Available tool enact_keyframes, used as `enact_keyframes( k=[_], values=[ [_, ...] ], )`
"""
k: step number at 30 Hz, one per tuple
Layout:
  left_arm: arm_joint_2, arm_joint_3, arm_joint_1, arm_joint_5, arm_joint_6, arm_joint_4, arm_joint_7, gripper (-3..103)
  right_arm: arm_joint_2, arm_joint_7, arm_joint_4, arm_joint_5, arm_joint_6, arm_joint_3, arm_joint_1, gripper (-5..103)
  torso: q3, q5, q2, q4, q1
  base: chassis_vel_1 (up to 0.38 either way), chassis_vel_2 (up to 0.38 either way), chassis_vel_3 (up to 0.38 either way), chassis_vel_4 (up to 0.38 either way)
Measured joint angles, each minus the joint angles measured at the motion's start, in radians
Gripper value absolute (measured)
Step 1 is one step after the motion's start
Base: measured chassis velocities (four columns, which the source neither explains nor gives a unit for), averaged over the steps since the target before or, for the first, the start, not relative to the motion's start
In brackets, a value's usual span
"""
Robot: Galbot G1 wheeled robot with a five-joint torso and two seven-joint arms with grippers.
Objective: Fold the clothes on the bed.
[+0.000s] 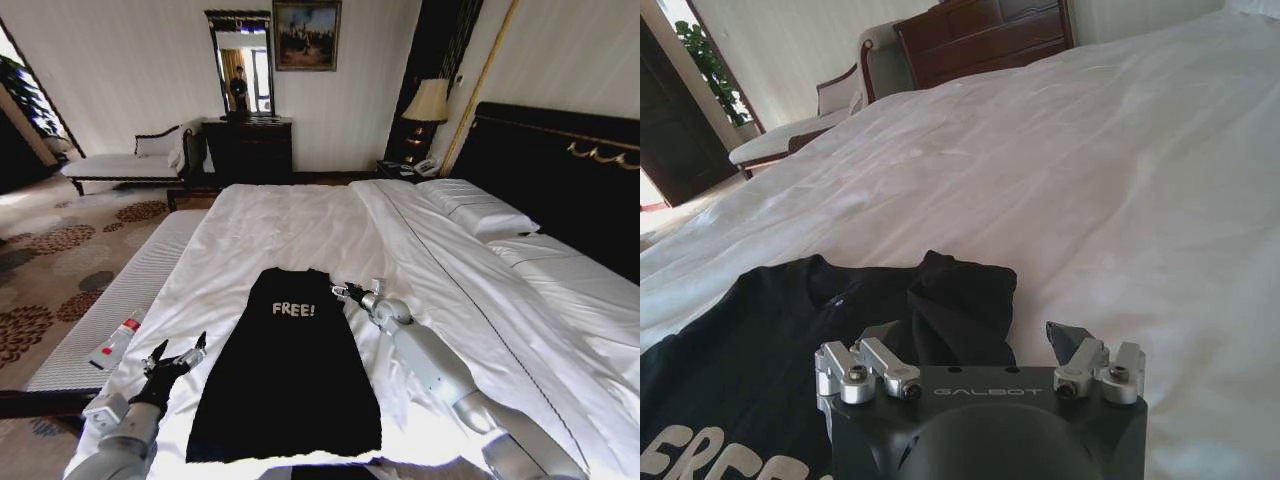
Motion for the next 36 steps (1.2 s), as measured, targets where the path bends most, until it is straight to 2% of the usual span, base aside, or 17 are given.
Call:
enact_keyframes(
  k=[3, 6, 8, 12, 14, 17, 20, 23, 24, 26, 36],
  values=[
    [-0.001, -0.002, 0.001, -0.002, 0.000, -0.001, 0.000, 100, 0.008, -0.002, -0.018, 0.000, 0.000, -0.006, 0.008, 82, 0.000, 0.0000, 0.000, -0.0001, 0.000, 0.000, 0.000, 0.000, 0.000],
    [-0.002, -0.005, 0.001, -0.006, 0.000, -0.003, -0.001, 100, 0.018, -0.002, -0.044, 0.010, -0.001, -0.008, 0.016, 68, 0.000, 0.0000, 0.000, -0.0001, 0.000, 0.000, 0.000, 0.000, 0.000],
    [-0.002, -0.008, 0.002, -0.007, 0.000, -0.003, -0.001, 100, 0.019, -0.002, -0.047, 0.020, -0.004, -0.007, 0.018, 68, 0.000, 0.0000, 0.000, -0.0001, 0.000, 0.000, 0.000, 0.000, 0.000],
    [-0.001, -0.011, 0.000, -0.008, 0.000, -0.004, -0.001, 100, 0.021, -0.002, -0.055, 0.036, -0.016, -0.013, 0.028, 46, 0.000, 0.0000, 0.000, -0.0002, 0.000, 0.000, 0.000, 0.000, 0.000],
    [-0.001, -0.011, 0.000, -0.007, 0.000, -0.004, -0.001, 100, 0.021, -0.002, -0.059, 0.036, -0.017, -0.016, 0.030, 46, 0.000, 0.0000, 0.000, -0.0001, 0.000, 0.000, 0.000, 0.000, 0.000],
    [-0.002, -0.014, -0.001, -0.008, 0.000, -0.004, 0.000, 100, 0.022, -0.003, -0.064, 0.038, -0.022, -0.024, 0.033, 34, 0.000, 0.0000, 0.000, -0.0001, 0.000, 0.000, 0.000, 0.000, 0.000],
    [-0.003, -0.017, 0.001, -0.008, -0.001, -0.004, 0.002, 100, 0.022, -0.003, -0.064, 0.038, -0.023, -0.028, 0.034, 28, 0.000, 0.0000, 0.000, -0.0001, 0.000, 0.000, 0.000, 0.000, 0.000],
    [-0.004, -0.018, 0.002, -0.009, -0.002, -0.003, 0.003, 100, 0.023, -0.004, -0.073, 0.039, -0.025, -0.036, 0.041, 14, 0.000, 0.0000, 0.000, -0.0001, 0.000, 0.000, 0.000, 0.000, 0.000],
    [-0.004, -0.018, 0.002, -0.009, -0.002, -0.003, 0.003, 100, 0.023, -0.004, -0.073, 0.039, -0.025, -0.036, 0.041, 14, 0.000, 0.0000, 0.000, -0.0001, 0.000, 0.000, 0.000, 0.000, 0.000],
    [-0.003, -0.023, 0.003, -0.012, -0.003, -0.004, 0.003, 100, 0.027, -0.005, -0.079, 0.039, -0.026, -0.041, 0.046, 3, 0.000, 0.0000, 0.000, -0.0001, 0.000, 0.000, 0.000, 0.000, 0.000],
    [-0.003, -0.039, 0.008, -0.022, -0.004, -0.005, 0.006, 100, 0.025, -0.006, -0.076, 0.045, -0.027, -0.054, 0.054, 0, 0.000, 0.0000, 0.000, -0.0001, 0.000, 0.000, 0.000, 0.000, 0.000]
  ],
)
